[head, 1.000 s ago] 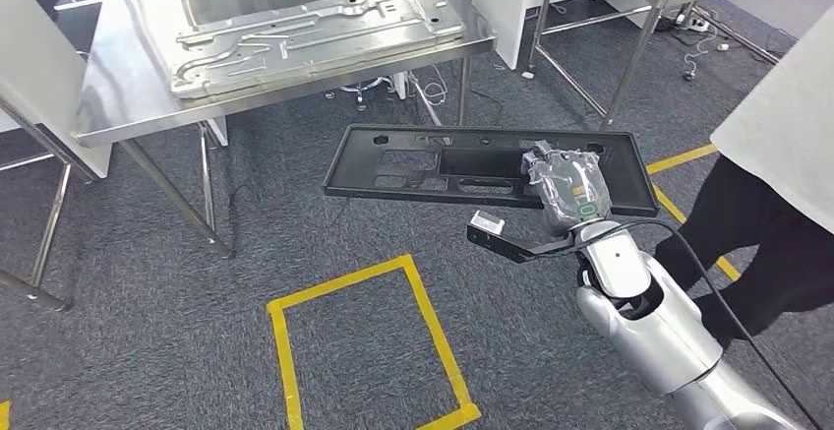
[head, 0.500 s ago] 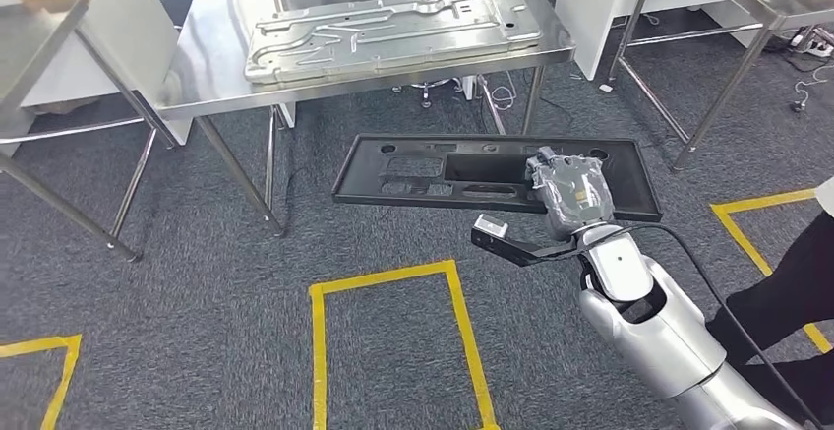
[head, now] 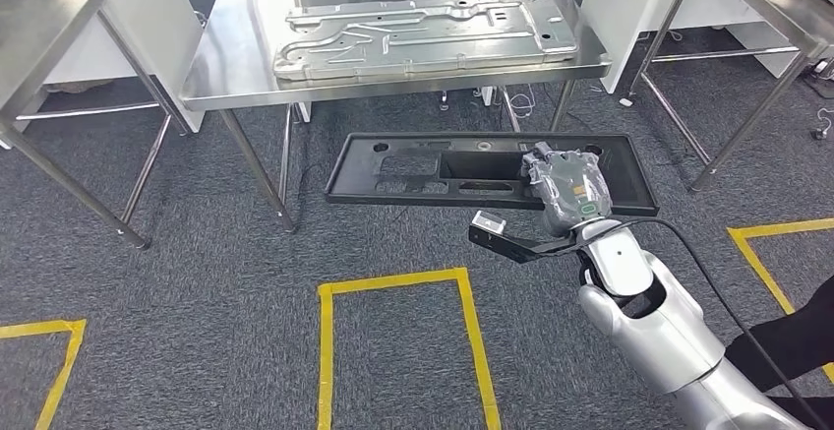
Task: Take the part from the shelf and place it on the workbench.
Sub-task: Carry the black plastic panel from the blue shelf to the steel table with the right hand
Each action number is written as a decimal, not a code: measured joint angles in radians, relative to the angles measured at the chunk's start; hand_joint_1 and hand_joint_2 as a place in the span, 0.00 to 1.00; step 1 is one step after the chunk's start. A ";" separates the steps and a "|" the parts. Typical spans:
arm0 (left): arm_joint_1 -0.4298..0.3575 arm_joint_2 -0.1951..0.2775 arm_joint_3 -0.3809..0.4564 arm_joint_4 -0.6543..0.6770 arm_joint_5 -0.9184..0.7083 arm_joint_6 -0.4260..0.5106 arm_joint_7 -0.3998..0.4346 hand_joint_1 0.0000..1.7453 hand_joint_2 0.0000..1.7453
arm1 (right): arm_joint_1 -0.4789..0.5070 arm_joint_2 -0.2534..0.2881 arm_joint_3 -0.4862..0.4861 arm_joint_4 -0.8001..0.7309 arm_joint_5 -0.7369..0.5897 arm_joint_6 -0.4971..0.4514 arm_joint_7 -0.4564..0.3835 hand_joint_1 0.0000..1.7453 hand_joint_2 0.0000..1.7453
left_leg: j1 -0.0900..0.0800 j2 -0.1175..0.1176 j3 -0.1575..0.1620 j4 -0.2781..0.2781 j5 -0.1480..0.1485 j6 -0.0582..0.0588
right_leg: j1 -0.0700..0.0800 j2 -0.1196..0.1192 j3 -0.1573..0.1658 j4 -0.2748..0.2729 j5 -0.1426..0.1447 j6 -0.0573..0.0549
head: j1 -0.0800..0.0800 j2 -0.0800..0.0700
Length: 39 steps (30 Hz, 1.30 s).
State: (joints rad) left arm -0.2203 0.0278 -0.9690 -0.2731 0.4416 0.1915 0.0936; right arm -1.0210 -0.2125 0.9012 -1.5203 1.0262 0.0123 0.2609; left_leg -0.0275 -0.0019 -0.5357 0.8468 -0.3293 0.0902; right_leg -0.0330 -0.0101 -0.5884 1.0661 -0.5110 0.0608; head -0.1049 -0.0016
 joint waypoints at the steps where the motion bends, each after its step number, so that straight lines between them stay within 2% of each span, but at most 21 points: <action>1: 0.000 0.000 0.002 0.000 0.001 -0.002 0.003 0.00 1.00 | 0.003 0.000 0.000 0.000 0.000 0.001 0.000 1.00 1.00 | -0.001 -0.002 0.002 0.001 -0.003 0.004 | 0.002 0.003 -0.046 0.079 -0.027 0.000 | 0.000 0.000; 3: 0.003 -0.001 0.006 0.000 0.000 -0.003 0.007 0.00 1.00 | 0.012 0.000 0.001 -0.001 0.001 0.002 0.002 1.00 1.00 | -0.004 -0.010 0.007 0.003 -0.011 0.005 | 0.003 0.005 -0.108 0.161 -0.033 0.002 | 0.000 0.000; 4: 0.006 -0.001 0.007 0.000 -0.002 -0.004 0.008 0.00 1.00 | 0.015 -0.001 0.001 -0.001 0.001 0.003 0.003 1.00 1.00 | -0.004 -0.014 0.011 0.006 -0.016 0.004 | 0.003 0.005 -0.109 0.140 -0.004 0.002 | 0.000 0.000; 6: 0.011 -0.002 0.008 0.000 -0.005 -0.006 0.007 0.00 1.00 | 0.017 -0.001 0.001 -0.003 0.002 0.004 0.005 1.00 1.00 | -0.004 -0.019 0.019 0.016 -0.031 -0.003 | 0.002 0.006 -0.058 0.001 0.084 0.003 | 0.000 0.000; 8: 0.012 -0.002 0.009 0.000 -0.009 -0.009 0.005 0.00 1.00 | 0.016 -0.001 0.001 -0.007 0.003 0.006 0.006 1.00 1.00 | -0.008 -0.022 0.023 0.028 -0.048 -0.011 | 0.000 0.009 -0.007 -0.120 0.138 -0.002 | 0.000 0.000; 12: 0.015 -0.002 0.009 0.000 -0.011 -0.008 -0.003 0.00 1.00 | 0.016 0.001 0.002 -0.014 0.003 0.012 0.009 1.00 1.00 | -0.011 -0.022 0.020 0.042 -0.068 -0.019 | -0.003 0.009 0.007 -0.148 0.140 -0.021 | 0.000 0.000; 14: 0.016 -0.003 0.009 0.000 -0.012 -0.005 -0.006 0.00 1.00 | 0.016 0.002 0.002 -0.018 0.003 0.014 0.010 1.00 1.00 | -0.002 -0.019 -0.017 0.123 -0.113 -0.036 | -0.008 0.008 0.010 -0.149 0.138 -0.029 | 0.000 0.000; 16: 0.017 -0.004 0.009 0.000 -0.012 -0.003 -0.008 0.00 1.00 | 0.016 0.005 0.002 -0.020 0.003 0.016 0.011 1.00 1.00 | 0.012 -0.016 -0.094 0.276 -0.177 -0.054 | -0.008 0.008 0.011 -0.150 0.135 -0.033 | 0.000 0.000; 18: 0.020 -0.004 0.009 0.000 -0.012 -0.002 -0.009 0.00 1.00 | 0.017 0.006 0.004 -0.020 0.003 0.019 0.012 1.00 1.00 | 0.022 -0.015 -0.152 0.372 -0.197 -0.062 | -0.008 0.008 0.015 -0.149 0.131 -0.033 | 0.000 0.000; 19: 0.021 -0.004 0.009 0.000 -0.012 -0.002 -0.009 0.00 1.00 | 0.018 0.007 0.005 -0.020 0.003 0.020 0.012 1.00 1.00 | 0.024 -0.014 -0.153 0.360 -0.179 -0.062 | -0.008 0.008 0.018 -0.150 0.128 -0.032 | 0.000 0.000; 20: 0.021 -0.004 0.009 0.000 -0.012 -0.002 -0.009 0.00 1.00 | 0.018 0.008 0.006 -0.021 0.003 0.021 0.012 1.00 1.00 | 0.024 -0.014 -0.134 0.307 -0.143 -0.058 | -0.008 0.008 0.023 -0.150 0.125 -0.031 | 0.000 0.000; 23: 0.019 -0.003 0.010 0.000 -0.012 -0.002 -0.009 0.00 1.00 | 0.015 0.013 0.006 -0.023 0.003 0.021 0.012 1.00 1.00 | 0.009 -0.005 -0.034 0.077 -0.038 -0.032 | -0.010 0.007 0.038 -0.158 0.119 -0.024 | 0.000 0.000; 26: 0.016 -0.002 0.010 0.000 -0.012 -0.002 -0.010 0.00 1.00 | 0.015 0.015 0.006 -0.026 0.003 0.021 0.012 1.00 1.00 | -0.004 0.000 -0.009 0.020 -0.030 -0.017 | -0.011 0.005 0.045 -0.165 0.113 -0.009 | 0.000 0.000; 28: 0.017 -0.003 0.010 0.000 -0.012 -0.003 -0.010 0.00 1.00 | 0.015 0.017 0.006 -0.028 0.004 0.021 0.012 1.00 1.00 | 0.000 -0.001 0.005 0.008 -0.026 -0.015 | -0.009 0.004 0.041 -0.147 0.099 -0.001 | 0.000 0.000; 30: 0.017 -0.004 0.010 0.000 -0.012 -0.004 -0.010 0.00 1.00 | 0.016 0.017 0.005 -0.029 0.004 0.021 0.012 1.00 1.00 | 0.006 -0.002 0.021 -0.001 -0.023 -0.010 | -0.004 0.006 -0.007 -0.044 0.048 0.000 | 0.001 0.000; 32: 0.017 -0.004 0.010 0.000 -0.012 -0.005 -0.010 0.00 1.00 | 0.023 0.017 0.006 -0.030 0.003 0.022 0.012 1.00 1.00 | 0.004 -0.005 0.029 0.000 -0.031 -0.004 | 0.000 0.009 -0.091 0.109 -0.007 -0.001 | 0.001 0.000; 33: 0.018 -0.005 0.010 0.000 -0.013 -0.006 -0.010 0.00 1.00 | 0.028 0.017 0.007 -0.029 0.003 0.022 0.012 1.00 1.00 | 0.003 -0.007 0.034 0.001 -0.036 -0.003 | 0.001 0.009 -0.122 0.153 -0.011 -0.001 | 0.000 0.000; 34: 0.019 -0.005 0.010 0.000 -0.014 -0.008 -0.011 0.00 1.00 | 0.031 0.017 0.007 -0.029 0.004 0.022 0.012 1.00 1.00 | 0.002 -0.010 0.040 0.002 -0.042 -0.003 | 0.002 0.010 -0.135 0.158 0.006 -0.001 | 0.000 0.000; 35: 0.020 -0.006 0.010 0.000 -0.015 -0.009 -0.011 0.00 1.00 | 0.033 0.017 0.007 -0.029 0.004 0.022 0.012 1.00 1.00 | 0.002 -0.012 0.047 0.005 -0.049 -0.005 | 0.002 0.009 -0.126 0.119 0.041 -0.002 | 0.000 0.000; 37: 0.020 -0.008 0.010 0.000 -0.017 -0.010 -0.012 0.00 1.00 | 0.031 0.017 0.008 -0.030 0.006 0.023 0.012 1.00 1.00 | 0.000 -0.016 0.058 0.015 -0.069 -0.013 | 0.001 0.009 -0.068 -0.030 0.128 -0.003 | 0.000 0.000; 39: 0.017 -0.008 0.010 0.000 -0.019 -0.010 -0.011 0.00 1.00 | 0.030 0.019 0.009 -0.031 0.010 0.025 0.014 1.00 1.00 | -0.005 -0.018 0.064 0.024 -0.090 -0.019 | 0.000 0.010 -0.024 -0.133 0.168 -0.009 | 0.000 0.000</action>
State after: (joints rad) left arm -0.2034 0.0195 -0.9594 -0.2735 0.4224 0.1816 0.0827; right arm -0.9914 -0.1935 0.9099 -1.5509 1.0363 0.0375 0.2746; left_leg -0.0326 -0.0196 -0.4715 0.8704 -0.4196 0.0708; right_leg -0.0332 -0.0001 -0.6128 0.9330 -0.3431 0.0520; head -0.1046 -0.0015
